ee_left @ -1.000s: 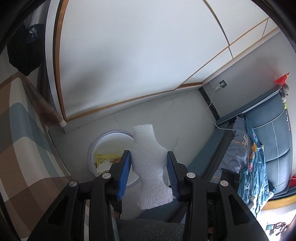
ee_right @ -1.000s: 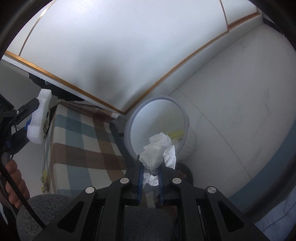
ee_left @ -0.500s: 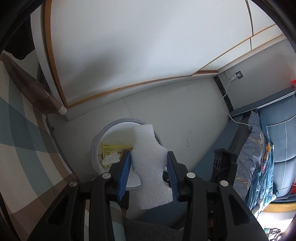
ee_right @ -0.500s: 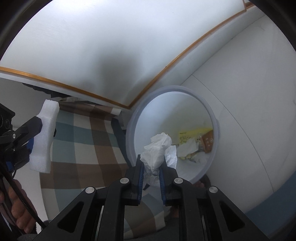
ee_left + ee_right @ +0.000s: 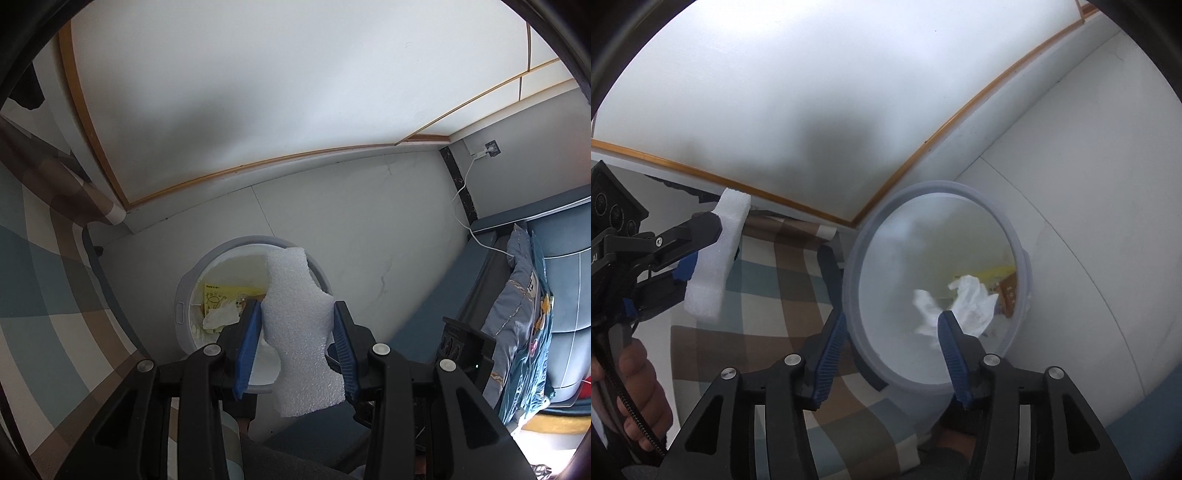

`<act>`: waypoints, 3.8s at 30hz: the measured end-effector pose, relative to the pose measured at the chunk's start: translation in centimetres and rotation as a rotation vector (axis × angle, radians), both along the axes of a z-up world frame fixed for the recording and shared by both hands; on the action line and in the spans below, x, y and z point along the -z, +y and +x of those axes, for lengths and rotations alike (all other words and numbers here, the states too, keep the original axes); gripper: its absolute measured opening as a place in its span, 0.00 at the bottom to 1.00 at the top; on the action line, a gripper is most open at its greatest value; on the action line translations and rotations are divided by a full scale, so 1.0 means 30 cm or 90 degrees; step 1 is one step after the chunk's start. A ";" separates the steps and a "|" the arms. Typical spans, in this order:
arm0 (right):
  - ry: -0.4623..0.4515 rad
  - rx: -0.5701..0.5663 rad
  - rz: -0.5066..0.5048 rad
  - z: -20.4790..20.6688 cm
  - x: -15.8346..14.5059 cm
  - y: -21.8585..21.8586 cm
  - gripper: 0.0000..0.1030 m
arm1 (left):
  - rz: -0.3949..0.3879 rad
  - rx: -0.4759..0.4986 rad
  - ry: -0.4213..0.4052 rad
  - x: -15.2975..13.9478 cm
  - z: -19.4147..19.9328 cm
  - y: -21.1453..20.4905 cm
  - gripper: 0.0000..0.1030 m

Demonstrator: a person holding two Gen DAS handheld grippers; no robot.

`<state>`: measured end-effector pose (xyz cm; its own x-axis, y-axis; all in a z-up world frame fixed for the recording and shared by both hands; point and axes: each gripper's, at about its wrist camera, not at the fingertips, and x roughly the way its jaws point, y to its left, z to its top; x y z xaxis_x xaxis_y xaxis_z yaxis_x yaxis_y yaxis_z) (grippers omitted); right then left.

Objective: Collect trash
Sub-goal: 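Open the right tool to drop the white tissue into the bin, then open the left tool to drop the foam block into the bin, then move both open tools from the bin back over the table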

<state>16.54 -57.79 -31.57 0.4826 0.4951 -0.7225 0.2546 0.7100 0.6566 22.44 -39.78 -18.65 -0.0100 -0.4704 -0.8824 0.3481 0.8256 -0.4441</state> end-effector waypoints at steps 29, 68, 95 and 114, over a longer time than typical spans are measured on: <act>-0.016 0.125 -0.075 -0.191 -0.135 -0.156 0.66 | 0.103 0.049 0.034 0.104 0.000 -0.120 0.55; -0.146 0.049 -0.212 -0.316 -0.623 0.119 0.81 | 0.039 -0.119 -0.308 -0.466 -0.266 0.469 0.55; -0.312 -0.177 -0.255 -0.323 -0.869 0.870 0.87 | 0.002 -0.337 -0.414 -0.628 -0.454 1.170 0.55; -0.303 -0.324 -0.284 -0.284 -0.771 1.297 0.87 | 0.012 -0.430 -0.315 -0.362 -0.453 1.542 0.55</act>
